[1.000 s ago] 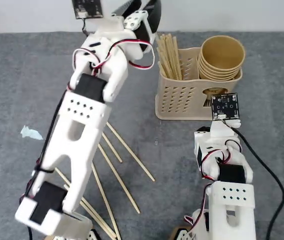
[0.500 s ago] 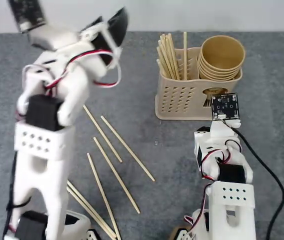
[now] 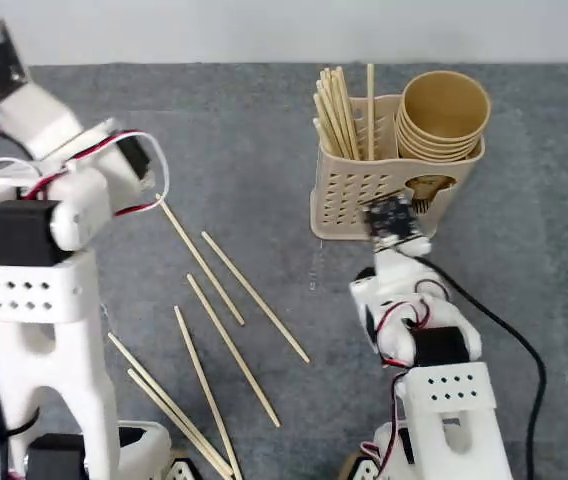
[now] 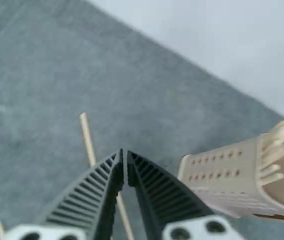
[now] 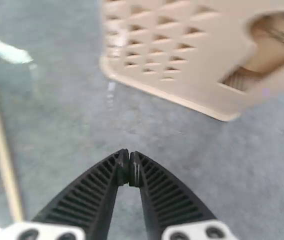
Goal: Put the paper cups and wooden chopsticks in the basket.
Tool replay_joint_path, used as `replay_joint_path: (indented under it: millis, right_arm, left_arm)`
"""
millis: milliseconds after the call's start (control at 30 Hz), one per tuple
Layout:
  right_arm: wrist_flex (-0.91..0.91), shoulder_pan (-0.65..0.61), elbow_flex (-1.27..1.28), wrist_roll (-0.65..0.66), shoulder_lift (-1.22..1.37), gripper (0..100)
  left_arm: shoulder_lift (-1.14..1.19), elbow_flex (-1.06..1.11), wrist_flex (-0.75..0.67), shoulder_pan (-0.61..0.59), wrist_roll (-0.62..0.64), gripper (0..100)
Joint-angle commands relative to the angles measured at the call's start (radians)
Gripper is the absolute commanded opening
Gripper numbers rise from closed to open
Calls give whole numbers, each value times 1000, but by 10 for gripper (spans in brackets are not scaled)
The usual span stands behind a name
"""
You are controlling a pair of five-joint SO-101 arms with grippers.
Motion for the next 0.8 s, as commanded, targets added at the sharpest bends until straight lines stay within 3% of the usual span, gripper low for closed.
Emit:
replay_joint_path:
  millis: [0,200,367,533,767]
  right_arm:
    - [119,-102,-147,20,-15,20]
    - [220,-245,-284,17,47,49]
    - [214,-331,-394,17,286,53]
    - [222,-415,-559,-26,568,61]
    - [214,-484,-729,-46,849,202]
  left_arm:
    - [-46,16,75,-48,0,11]
    - [-48,159,71,-149,-63,10]
    - [-114,377,-89,-218,-80,10]
    - [-341,680,-252,-221,-80,10]
    - [-566,943,-334,-290,-78,11]
